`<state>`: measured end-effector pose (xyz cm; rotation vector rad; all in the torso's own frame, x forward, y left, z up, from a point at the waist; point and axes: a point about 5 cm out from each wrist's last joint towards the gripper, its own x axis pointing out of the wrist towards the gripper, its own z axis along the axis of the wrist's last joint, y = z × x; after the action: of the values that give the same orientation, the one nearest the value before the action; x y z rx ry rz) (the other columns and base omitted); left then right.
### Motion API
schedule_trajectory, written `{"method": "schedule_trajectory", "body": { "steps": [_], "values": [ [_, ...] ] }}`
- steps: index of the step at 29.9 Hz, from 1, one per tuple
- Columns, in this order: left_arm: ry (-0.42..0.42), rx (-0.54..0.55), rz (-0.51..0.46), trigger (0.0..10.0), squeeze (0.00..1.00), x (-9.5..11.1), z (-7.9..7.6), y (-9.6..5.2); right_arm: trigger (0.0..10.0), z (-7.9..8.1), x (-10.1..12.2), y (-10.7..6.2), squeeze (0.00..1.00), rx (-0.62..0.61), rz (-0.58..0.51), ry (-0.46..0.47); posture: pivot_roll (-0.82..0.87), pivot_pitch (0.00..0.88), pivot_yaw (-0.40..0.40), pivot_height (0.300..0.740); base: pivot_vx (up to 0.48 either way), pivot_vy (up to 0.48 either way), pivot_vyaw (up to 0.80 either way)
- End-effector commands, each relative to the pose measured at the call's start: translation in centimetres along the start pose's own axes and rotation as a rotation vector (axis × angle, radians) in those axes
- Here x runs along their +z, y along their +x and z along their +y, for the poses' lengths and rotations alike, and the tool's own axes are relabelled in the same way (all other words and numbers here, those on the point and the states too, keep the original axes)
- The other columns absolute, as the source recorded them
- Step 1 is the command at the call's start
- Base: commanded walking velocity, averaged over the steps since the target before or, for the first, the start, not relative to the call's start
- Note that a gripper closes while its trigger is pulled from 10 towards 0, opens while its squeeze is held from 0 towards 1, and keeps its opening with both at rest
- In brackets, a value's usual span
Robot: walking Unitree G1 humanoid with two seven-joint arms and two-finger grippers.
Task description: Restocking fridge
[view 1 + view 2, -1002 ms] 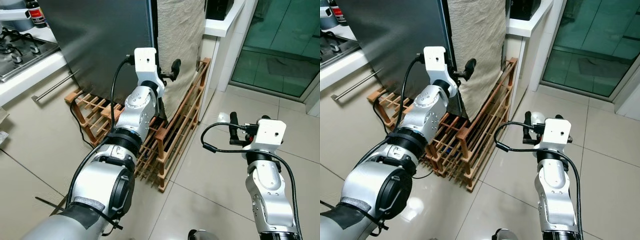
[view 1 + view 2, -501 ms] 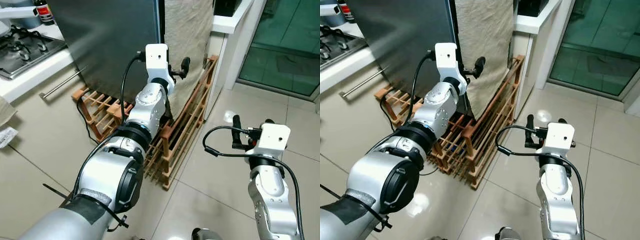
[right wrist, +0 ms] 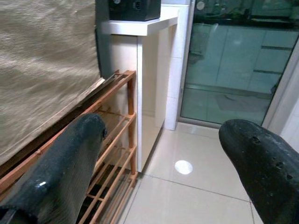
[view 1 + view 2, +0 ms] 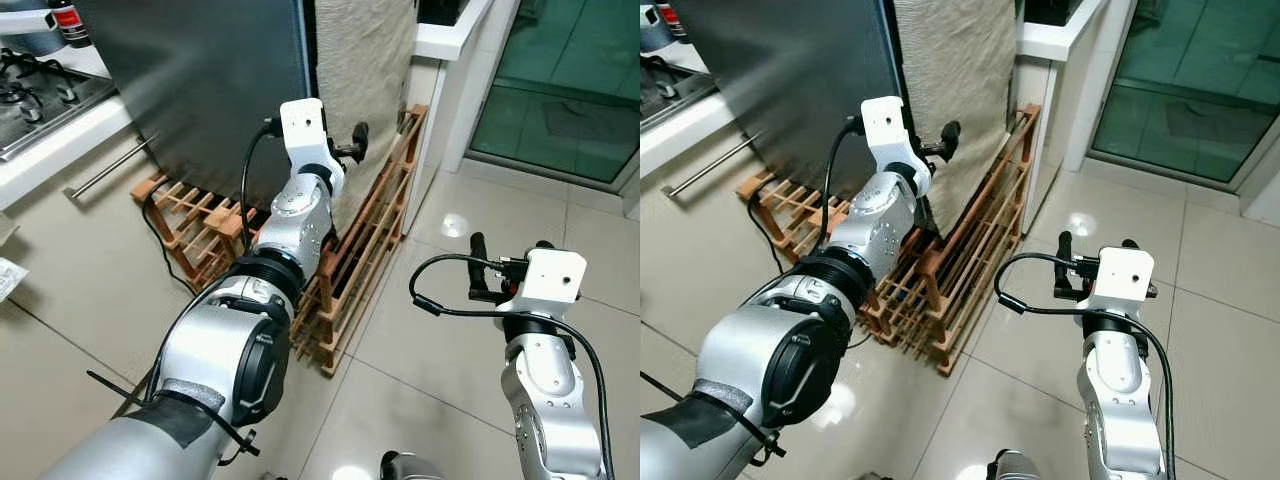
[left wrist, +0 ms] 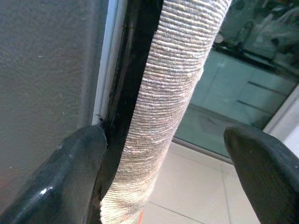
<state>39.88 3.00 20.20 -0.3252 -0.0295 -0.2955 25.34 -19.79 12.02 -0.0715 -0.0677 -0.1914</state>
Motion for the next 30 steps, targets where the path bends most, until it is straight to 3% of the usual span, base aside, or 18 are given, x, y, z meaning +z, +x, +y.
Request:
{"method": "schedule_trajectory", "body": {
  "steps": [1, 6, 10, 11, 17, 21, 24, 25, 30],
  "values": [
    [0.008, -0.093, -0.032, 10.0, 0.0, 0.9, -1.9, 0.3, 10.0, 0.1, 0.3, 0.0, 0.25, 0.002, -0.001, -0.014, -0.22, 0.092, 0.097, 0.74, 0.0, 0.0, 0.0],
    [0.012, -0.34, -0.116, 10.0, 0.0, 1.9, -5.1, 0.0, 10.0, 0.1, 0.4, 0.0, 0.25, 0.002, -0.001, -0.013, -0.22, 0.09, 0.095, 0.74, 0.0, 0.0, 0.0],
    [-0.021, -0.46, -0.144, 10.0, 0.0, 2.1, -6.5, -0.4, 10.0, 0.1, 0.4, 0.1, 0.25, 0.003, -0.002, -0.012, -0.22, 0.089, 0.093, 0.74, 0.0, 0.0, 0.0],
    [-0.035, -0.556, -0.164, 10.0, 0.0, 2.2, -7.6, -0.9, 10.0, 0.1, 0.4, 0.1, 0.25, 0.002, -0.001, -0.013, -0.21, 0.087, 0.092, 0.74, 0.0, 0.0, 0.0],
    [-0.038, -0.697, -0.176, 10.0, 0.0, 1.5, -9.5, -2.2, 10.0, 0.3, 0.4, 0.3, 0.25, 0.005, -0.003, -0.009, -0.21, 0.082, 0.092, 0.74, 0.0, 0.0, 0.0],
    [-0.036, -0.674, -0.161, 10.0, 0.0, 0.8, -8.7, -2.6, 10.0, 0.3, 0.4, 0.5, 0.25, 0.002, -0.007, -0.005, -0.2, 0.071, 0.097, 0.74, 0.0, 0.0, 0.0],
    [-0.05, -0.635, -0.147, 10.0, 0.0, 0.3, -6.7, -3.4, 10.0, 0.2, 0.4, 0.7, 0.25, -0.002, -0.009, -0.004, -0.19, 0.062, 0.094, 0.74, 0.0, 0.0, 0.0],
    [-0.05, -0.635, -0.147, 10.0, 0.0, 0.3, -6.7, -3.4, 10.0, 0.2, 0.4, 0.7, 0.25, -0.002, -0.009, -0.004, -0.19, 0.062, 0.094, 0.74, 0.0, 0.0, 0.0],
    [0.034, -0.44, -0.146, 10.0, 0.0, -0.1, -1.2, -5.4, 10.0, 0.1, 0.8, 1.1, 0.25, -0.007, -0.035, 0.009, -0.17, 0.042, 0.094, 0.74, 0.0, 0.0, 0.0]
  ]
}}
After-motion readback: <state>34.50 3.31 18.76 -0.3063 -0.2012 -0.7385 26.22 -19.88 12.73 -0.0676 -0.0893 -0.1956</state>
